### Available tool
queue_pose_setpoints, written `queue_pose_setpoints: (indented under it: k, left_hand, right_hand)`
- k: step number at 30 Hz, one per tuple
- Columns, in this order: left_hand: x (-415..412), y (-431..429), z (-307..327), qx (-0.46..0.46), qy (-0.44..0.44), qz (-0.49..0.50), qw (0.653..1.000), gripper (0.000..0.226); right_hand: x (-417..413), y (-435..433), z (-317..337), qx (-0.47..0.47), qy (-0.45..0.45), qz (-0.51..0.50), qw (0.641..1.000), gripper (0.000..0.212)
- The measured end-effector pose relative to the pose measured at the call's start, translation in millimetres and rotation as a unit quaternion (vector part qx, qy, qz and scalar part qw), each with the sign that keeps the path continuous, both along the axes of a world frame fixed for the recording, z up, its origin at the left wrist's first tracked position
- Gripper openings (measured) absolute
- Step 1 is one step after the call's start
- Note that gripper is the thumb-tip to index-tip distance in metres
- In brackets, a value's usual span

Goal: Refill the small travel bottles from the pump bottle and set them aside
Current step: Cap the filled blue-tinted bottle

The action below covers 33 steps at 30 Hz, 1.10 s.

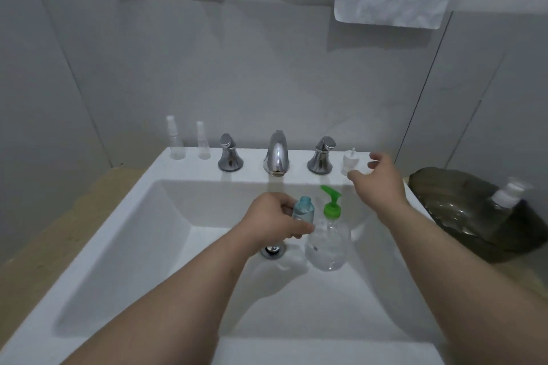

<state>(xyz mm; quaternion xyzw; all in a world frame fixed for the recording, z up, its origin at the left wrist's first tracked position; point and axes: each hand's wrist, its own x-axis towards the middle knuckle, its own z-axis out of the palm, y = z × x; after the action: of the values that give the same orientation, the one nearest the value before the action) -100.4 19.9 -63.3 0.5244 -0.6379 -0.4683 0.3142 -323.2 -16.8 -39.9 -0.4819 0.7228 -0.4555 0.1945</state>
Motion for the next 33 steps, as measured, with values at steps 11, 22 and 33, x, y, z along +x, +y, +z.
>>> queue_pose_setpoints:
  k: [11, 22, 33]
  left_hand:
    - [-10, 15, 12, 0.004, 0.033, -0.069, 0.997, 0.031]
    - [-12, 20, 17, 0.007, 0.026, -0.077, 0.997, 0.034]
    - [-11, 19, 16, -0.001, 0.034, -0.085, 0.996, 0.034]
  right_hand:
    - [-12, -25, 11, -0.022, -0.066, 0.042, 0.997, 0.028]
    - [-17, 71, 54, -0.054, -0.271, 0.297, 0.914, 0.04]
    - [-9, 72, 42, -0.052, -0.17, 0.351, 0.919, 0.051]
